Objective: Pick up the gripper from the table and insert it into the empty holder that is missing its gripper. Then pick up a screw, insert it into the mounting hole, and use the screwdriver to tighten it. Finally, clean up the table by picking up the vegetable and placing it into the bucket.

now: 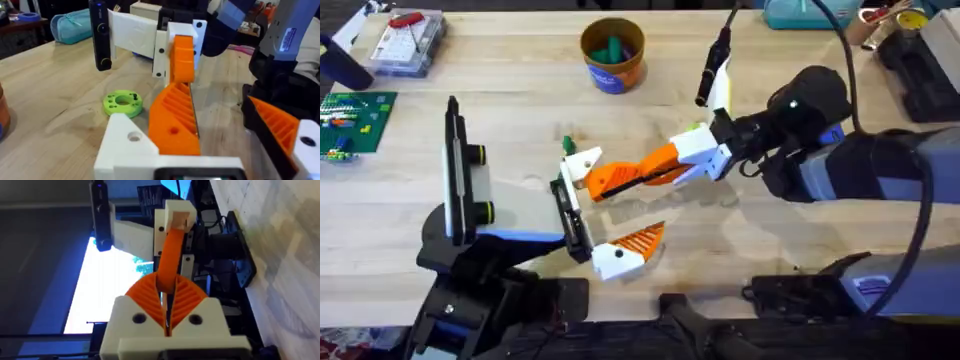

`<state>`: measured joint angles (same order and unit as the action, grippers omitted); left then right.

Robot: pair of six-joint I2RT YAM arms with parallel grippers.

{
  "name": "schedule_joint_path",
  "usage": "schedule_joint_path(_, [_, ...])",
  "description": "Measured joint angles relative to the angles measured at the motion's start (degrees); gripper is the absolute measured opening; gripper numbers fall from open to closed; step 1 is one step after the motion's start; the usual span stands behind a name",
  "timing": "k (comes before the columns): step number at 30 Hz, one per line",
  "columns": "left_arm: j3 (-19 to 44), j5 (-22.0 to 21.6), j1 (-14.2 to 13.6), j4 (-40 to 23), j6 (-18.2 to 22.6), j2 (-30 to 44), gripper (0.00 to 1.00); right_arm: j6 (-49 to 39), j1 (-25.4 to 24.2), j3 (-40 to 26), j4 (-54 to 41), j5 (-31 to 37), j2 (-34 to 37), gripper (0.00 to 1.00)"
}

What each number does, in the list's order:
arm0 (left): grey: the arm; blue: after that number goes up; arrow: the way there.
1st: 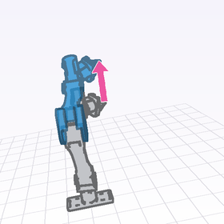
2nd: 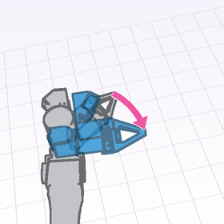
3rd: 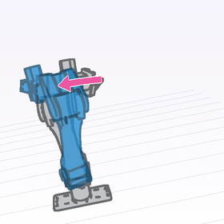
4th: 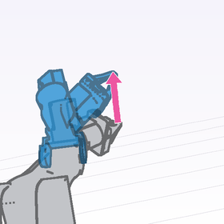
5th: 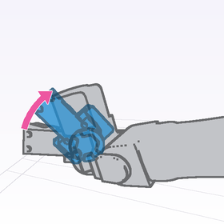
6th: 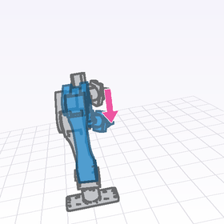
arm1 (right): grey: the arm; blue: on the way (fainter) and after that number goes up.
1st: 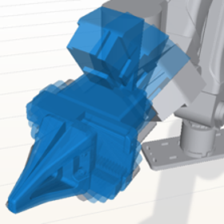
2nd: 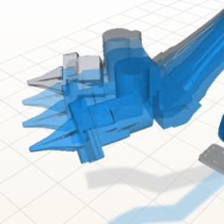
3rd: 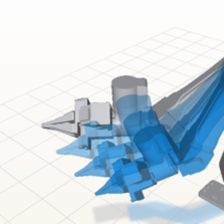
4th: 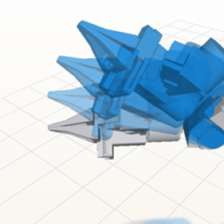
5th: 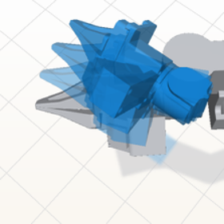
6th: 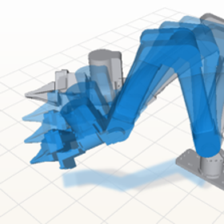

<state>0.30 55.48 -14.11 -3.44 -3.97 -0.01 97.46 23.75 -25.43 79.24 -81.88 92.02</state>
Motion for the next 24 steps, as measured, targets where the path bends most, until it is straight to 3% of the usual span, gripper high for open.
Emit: schedule_joint_path(24, [0.0,-1.1,0.2,-0.6,-0.8,0.0,0.994,0.0,2.3,-1.3,0.1,4.1,5.3,0.026])
